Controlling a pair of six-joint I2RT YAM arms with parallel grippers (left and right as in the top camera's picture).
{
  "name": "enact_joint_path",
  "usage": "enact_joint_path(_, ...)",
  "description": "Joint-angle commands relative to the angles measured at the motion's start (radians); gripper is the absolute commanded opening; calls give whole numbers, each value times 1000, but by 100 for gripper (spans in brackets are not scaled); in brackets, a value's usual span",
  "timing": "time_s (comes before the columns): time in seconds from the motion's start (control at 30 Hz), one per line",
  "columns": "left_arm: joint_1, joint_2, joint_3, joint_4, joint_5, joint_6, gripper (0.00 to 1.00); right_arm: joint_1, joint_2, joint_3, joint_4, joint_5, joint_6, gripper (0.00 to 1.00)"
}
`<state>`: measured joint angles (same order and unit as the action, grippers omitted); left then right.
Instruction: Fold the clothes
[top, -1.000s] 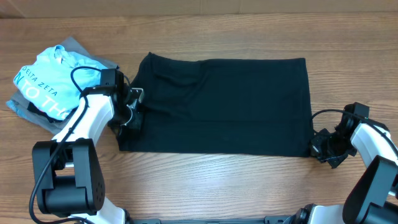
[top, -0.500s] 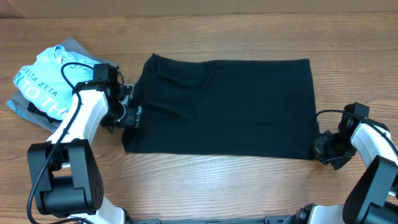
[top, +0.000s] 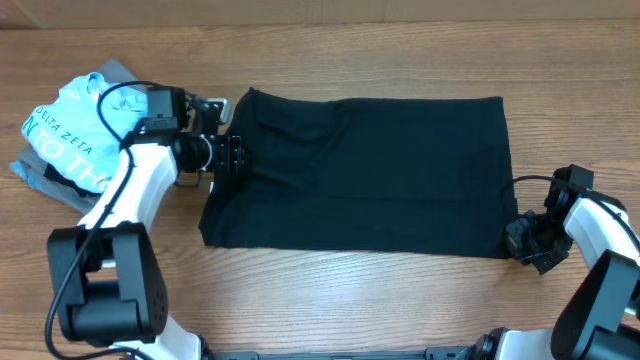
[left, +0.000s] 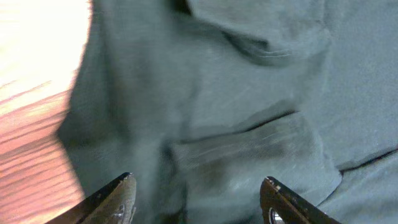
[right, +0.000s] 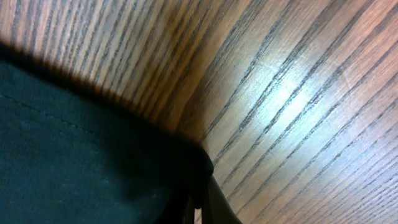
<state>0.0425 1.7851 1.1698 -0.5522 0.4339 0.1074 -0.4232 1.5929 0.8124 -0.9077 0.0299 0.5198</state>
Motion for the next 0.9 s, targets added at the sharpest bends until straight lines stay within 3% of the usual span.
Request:
enact_joint_path(0.0,-50,96,11,18,67,9,61,-5,3,20,8,10,8,4)
enact_joint_path(0.07,-60,118,11,35,97,8,53,-5,3,20,9,10,8,4)
enact_joint_path(0.2,-61,114,54,32,142,8,15,-5,3,20,8,10,8,4)
enact_joint_path(0.3,-55,114,153,2,192,-2,10,-5,3,20,8,10,8,4)
enact_joint_path(0.4,-55,114,246,-21,242,-1,11,-5,3,20,8,10,8,4)
enact_joint_path(0.43,-58,114,262,-24,235,2,15,-5,3,20,8,10,8,4)
enact_joint_path(0.47,-59,115,261,-33,231,1,30,-5,3,20,8,10,8,4)
enact_joint_path(0.53,-64,119,258,-78,159,1,41,-5,3,20,8,10,8,4)
enact_joint_path(0.6,-65,119,257,-124,75,2,44,-5,3,20,8,10,8,4)
enact_joint_path(0.67,-65,119,257,-151,48,9,55,-5,3,20,8,10,8,4)
enact_joint_path(0.8,-88,124,256,-155,130,28,61,-5,3,20,13,-10,8,5)
enact_joint_path(0.83,-111,124,256,-158,143,27,59,-5,3,20,13,-18,8,12)
enact_joint_path(0.87,-139,124,256,-170,135,28,59,-5,3,20,13,-31,7,31)
